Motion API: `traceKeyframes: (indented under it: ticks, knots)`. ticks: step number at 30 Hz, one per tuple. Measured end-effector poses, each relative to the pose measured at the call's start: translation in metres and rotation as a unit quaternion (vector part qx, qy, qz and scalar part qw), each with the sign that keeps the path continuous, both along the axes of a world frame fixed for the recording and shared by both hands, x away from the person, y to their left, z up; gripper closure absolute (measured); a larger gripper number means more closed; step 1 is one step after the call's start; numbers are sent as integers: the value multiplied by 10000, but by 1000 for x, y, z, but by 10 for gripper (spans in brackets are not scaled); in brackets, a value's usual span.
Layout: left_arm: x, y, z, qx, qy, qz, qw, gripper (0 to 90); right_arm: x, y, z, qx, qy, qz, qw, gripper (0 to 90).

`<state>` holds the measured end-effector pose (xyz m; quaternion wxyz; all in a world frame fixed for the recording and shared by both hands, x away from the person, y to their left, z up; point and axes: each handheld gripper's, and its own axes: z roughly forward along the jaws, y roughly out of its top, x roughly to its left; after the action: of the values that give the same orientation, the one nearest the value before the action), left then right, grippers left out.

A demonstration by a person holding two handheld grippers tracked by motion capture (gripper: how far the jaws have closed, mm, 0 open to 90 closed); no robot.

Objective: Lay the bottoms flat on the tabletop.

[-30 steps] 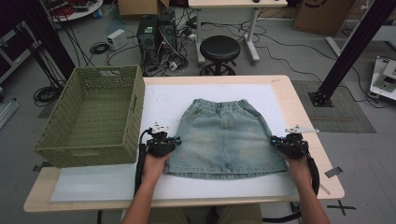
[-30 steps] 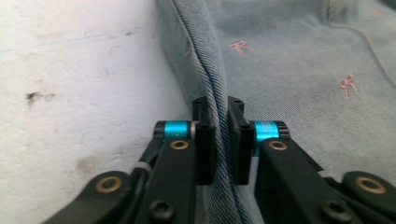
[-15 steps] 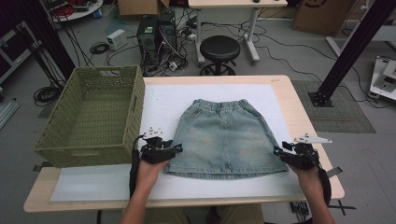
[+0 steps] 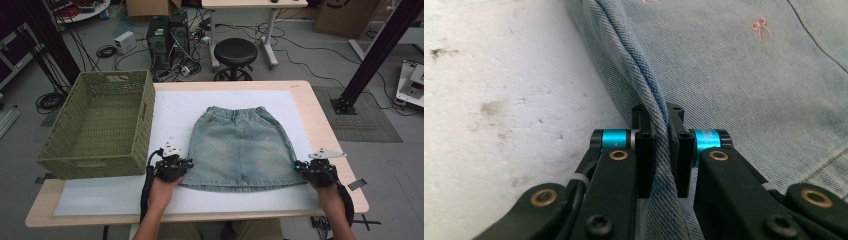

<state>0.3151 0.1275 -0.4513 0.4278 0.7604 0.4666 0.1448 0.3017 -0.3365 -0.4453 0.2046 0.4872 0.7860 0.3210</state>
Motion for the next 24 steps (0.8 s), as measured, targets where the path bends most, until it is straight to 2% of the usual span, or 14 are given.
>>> traceKeyframes:
  ticks: [2, 5, 7, 9, 12, 14, 15, 19, 22, 24]
  knots:
    - [-1, 2, 0, -24, -36, 17, 10000, 848, 0, -1, -1, 36, -3, -4, 10000, 887]
    - [-1, 3, 0, -97, -58, 28, 9999, 849, -1, 1, 1, -107, -90, -34, 9999, 887]
    - [-2, 4, 1, -105, -83, 25, 9999, 849, -1, -1, 2, -54, -100, -43, 9999, 886]
    - [-4, 4, 2, -243, -105, -38, 9996, 832, -2, -2, 3, 36, -159, -76, 9998, 875]
    - [-4, 7, 5, -446, -180, -99, 9988, 613, -6, 1, 6, 228, -343, -159, 9990, 717]
    - [-5, 10, 8, -564, -324, -76, 9979, 558, -6, 4, 9, 420, -494, -129, 9978, 633]
    - [-6, 11, 9, -597, -379, -67, 9975, 538, -7, 6, 11, 501, -560, -131, 9971, 621]
    - [-7, 16, 15, -794, -604, -94, 9950, 507, -7, 23, 14, 782, -683, 112, 9945, 567]
    - [-7, 18, 18, -833, -706, -143, 9939, 499, -7, 42, 15, 810, -698, 386, 9935, 546]
    - [-7, 19, 18, -843, -734, -149, 9936, 489, -6, 61, 15, 831, -653, 652, 9923, 538]
